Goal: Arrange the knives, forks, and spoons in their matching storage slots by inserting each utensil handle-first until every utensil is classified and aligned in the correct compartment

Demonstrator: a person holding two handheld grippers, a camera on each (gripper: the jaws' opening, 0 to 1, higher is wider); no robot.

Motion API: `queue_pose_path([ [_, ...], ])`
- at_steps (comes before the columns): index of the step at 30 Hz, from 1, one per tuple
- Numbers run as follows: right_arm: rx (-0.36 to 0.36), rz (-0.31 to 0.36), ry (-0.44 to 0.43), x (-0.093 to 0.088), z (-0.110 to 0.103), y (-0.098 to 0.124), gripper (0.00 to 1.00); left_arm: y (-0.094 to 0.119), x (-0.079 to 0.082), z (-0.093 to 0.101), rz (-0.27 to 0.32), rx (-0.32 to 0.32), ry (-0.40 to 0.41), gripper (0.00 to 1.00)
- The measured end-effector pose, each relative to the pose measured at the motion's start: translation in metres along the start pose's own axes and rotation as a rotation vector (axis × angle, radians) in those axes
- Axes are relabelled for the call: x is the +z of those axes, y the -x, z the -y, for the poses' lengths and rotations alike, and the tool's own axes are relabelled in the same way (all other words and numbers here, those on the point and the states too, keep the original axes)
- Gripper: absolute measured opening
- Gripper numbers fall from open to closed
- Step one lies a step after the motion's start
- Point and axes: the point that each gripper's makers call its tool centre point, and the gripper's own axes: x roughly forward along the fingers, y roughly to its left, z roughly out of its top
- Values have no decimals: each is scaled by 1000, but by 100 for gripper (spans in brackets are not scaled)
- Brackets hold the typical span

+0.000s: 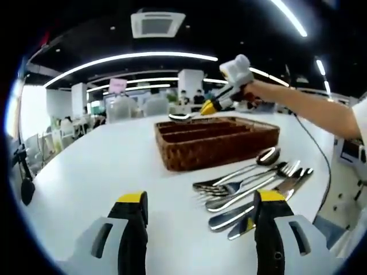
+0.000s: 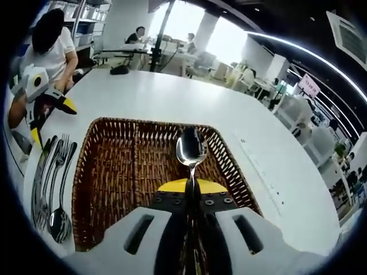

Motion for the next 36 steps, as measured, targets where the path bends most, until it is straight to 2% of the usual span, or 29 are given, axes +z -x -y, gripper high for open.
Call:
queue_pose_path([
  [12, -3, -13, -30, -9, 19, -16, 3, -1, 1, -8, 1, 8, 4, 76],
  [18, 5, -15, -39, -11, 21, -21, 3, -3, -6, -10, -13, 9, 10, 76],
  [30, 8, -25, -44, -18, 31, -35, 3, -1, -5, -14, -8, 18, 12, 76],
  [36, 12, -63, 2, -28, 32, -45, 3, -1, -7, -15, -13, 21, 11, 76],
])
